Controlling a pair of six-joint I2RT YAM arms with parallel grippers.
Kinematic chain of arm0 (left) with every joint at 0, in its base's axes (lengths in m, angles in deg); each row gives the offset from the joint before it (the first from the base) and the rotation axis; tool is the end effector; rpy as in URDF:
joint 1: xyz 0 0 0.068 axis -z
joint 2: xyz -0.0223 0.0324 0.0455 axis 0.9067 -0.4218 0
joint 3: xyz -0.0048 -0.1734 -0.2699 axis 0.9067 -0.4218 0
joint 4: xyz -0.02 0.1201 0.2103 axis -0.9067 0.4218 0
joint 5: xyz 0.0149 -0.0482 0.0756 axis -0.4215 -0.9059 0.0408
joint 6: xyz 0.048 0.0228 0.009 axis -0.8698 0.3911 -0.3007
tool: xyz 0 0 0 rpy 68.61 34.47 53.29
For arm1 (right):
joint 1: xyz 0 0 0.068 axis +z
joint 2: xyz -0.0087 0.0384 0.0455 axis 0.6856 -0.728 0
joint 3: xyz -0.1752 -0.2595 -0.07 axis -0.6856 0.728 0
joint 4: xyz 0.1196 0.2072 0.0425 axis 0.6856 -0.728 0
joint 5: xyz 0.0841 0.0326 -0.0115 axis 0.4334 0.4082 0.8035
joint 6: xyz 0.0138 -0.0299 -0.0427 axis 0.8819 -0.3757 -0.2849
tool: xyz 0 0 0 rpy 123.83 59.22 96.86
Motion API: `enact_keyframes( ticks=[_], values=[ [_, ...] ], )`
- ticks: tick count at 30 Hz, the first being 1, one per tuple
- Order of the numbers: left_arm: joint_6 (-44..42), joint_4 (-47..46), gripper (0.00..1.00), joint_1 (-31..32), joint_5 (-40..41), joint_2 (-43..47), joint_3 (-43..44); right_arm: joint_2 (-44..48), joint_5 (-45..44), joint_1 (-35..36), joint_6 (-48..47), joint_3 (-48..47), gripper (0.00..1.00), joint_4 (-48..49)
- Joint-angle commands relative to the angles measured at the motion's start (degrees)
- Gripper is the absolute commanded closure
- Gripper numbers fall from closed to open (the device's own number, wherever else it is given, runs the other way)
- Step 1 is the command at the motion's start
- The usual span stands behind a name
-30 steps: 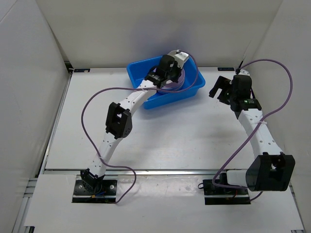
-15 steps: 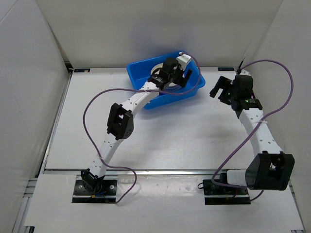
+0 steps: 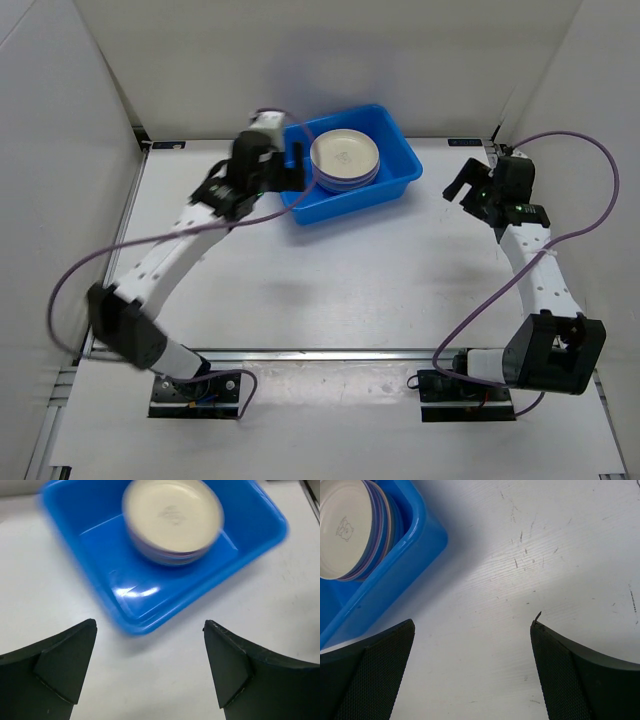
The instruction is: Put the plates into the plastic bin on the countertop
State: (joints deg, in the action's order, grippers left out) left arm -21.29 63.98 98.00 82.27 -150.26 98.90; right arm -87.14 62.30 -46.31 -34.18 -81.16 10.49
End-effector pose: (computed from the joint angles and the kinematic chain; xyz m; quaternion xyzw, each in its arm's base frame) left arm 0.2952 -0.1841 0.4290 0.1067 0.8471 -0.1325 0.5035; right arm 0.2597 -0.0131 0.3754 0.2096 0.8492 0.0998 0.4742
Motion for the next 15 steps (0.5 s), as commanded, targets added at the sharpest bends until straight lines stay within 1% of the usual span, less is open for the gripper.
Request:
enact_keyframes(
  ticks=[1, 2, 4, 5, 6, 7, 8, 9, 11, 15],
  values=[
    [11.65, 5.76, 0.01, -5.60, 8.05, 11.67, -14.43, 0.23, -3.17, -0.40, 1.53, 0.46, 0.01, -1.57],
    [13.16, 7.17, 0.01, -7.96, 9.54, 17.97, -20.81, 0.06, -3.34, -0.40, 1.88, 0.81, 0.01, -1.58],
    [15.97, 8.40, 0.01, -10.35, 9.90, 23.63, -26.21, -0.29, -3.00, -0.40, 2.32, 1.17, 0.01, -1.58],
    [17.03, 8.93, 0.01, -12.71, 10.86, 28.53, -28.50, -0.29, -2.82, -0.40, 2.15, 1.60, 0.01, -2.01],
    [18.00, 9.98, 0.01, -13.78, 11.31, 30.67, -32.00, -0.47, -2.21, -0.49, 2.58, 1.78, 0.01, -1.58],
    [19.31, 10.69, 0.01, -14.83, 11.49, 33.82, -33.43, -0.64, -2.12, -0.40, 3.11, 1.87, 0.01, -1.58],
    [19.67, 11.39, 0.01, -15.97, 11.49, 35.07, -34.40, -0.82, -2.29, -0.49, 3.28, 1.96, 0.01, -1.75],
    [19.68, 12.09, 0.01, -17.81, 11.58, 35.95, -35.80, -1.00, -0.03, -0.31, 3.46, 2.13, 0.01, -1.75],
    [19.94, 13.50, 0.01, -19.93, 11.66, 37.01, -36.52, -1.00, 1.13, -0.57, 3.63, 2.66, 0.01, -1.58],
    [20.29, 13.33, 0.01, -21.69, 11.23, 37.72, -38.01, -1.26, 2.10, -0.31, 3.99, 2.93, 0.01, -1.84]
  ],
)
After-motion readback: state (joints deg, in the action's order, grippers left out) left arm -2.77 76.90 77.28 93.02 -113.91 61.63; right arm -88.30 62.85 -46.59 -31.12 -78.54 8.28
